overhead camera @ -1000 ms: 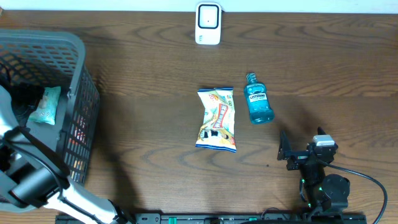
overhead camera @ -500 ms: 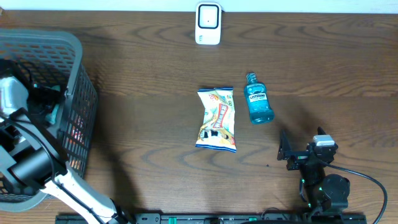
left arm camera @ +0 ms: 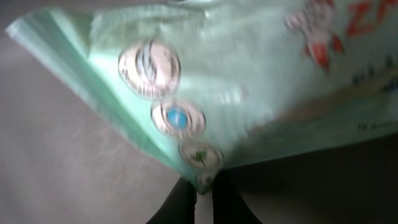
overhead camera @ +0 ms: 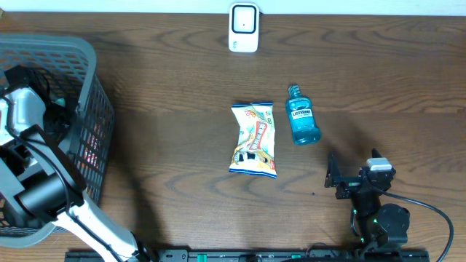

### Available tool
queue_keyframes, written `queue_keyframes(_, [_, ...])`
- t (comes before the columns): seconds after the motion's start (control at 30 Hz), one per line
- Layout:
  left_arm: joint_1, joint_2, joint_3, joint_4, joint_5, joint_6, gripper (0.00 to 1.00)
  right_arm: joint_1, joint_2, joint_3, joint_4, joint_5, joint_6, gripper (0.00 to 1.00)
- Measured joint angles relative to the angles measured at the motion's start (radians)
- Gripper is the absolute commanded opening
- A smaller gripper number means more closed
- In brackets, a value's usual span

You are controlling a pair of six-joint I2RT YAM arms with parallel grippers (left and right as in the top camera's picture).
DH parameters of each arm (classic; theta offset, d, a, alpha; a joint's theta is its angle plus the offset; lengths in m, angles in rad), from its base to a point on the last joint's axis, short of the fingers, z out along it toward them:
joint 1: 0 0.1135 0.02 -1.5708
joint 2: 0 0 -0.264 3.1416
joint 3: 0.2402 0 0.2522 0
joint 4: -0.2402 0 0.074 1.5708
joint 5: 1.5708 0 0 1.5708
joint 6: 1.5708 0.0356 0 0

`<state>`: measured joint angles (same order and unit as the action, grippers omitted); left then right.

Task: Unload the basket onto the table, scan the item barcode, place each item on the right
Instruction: 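Grasp and lift the green wet-wipes pack with the left gripper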

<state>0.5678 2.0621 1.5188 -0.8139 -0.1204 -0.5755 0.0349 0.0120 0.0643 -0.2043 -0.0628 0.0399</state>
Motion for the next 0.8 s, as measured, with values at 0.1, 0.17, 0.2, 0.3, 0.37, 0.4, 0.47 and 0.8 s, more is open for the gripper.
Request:
queue_keyframes(0.1, [0.0, -0.05, -0.018, -0.012, -0.004, 0.0, 0.07, 0.0, 0.0, 0.0, 0.0, 0.0, 0.0, 0.99])
queue_keyframes(0.17, [0.0, -0.115, -0.023, -0.014, -0.007, 0.0, 0.07, 0.0, 0.0, 0.0, 0.0, 0.0, 0.0, 0.99])
queue_keyframes(0.2, [0.0, -0.155, -0.023, -0.013, -0.008, 0.0, 0.07, 0.0, 0.0, 0.0, 0.0, 0.0, 0.0, 0.99])
queue_keyframes(0.3, [0.0, -0.294, -0.022, -0.01, -0.011, 0.0, 0.07, 0.0, 0.0, 0.0, 0.0, 0.0, 0.0, 0.99])
queue_keyframes(0.37, [0.0, -0.394, -0.019, 0.006, -0.014, 0.004, 0.52, 0.0, 0.0, 0.0, 0.0, 0.0, 0.0, 0.99])
queue_keyframes(0.4, [0.0, -0.407, -0.019, 0.01, -0.013, -0.001, 0.72, 0.0, 0.0, 0.0, 0.0, 0.0, 0.0, 0.99])
queue_keyframes(0.47, [0.0, -0.444, -0.017, 0.043, -0.015, 0.022, 0.88, 0.0, 0.0, 0.0, 0.0, 0.0, 0.0, 0.99])
queue_keyframes(0.8, [0.0, -0.252, -0.015, 0.125, -0.016, 0.439, 0.93, 0.0, 0.0, 0.0, 0.0, 0.0, 0.0, 0.99])
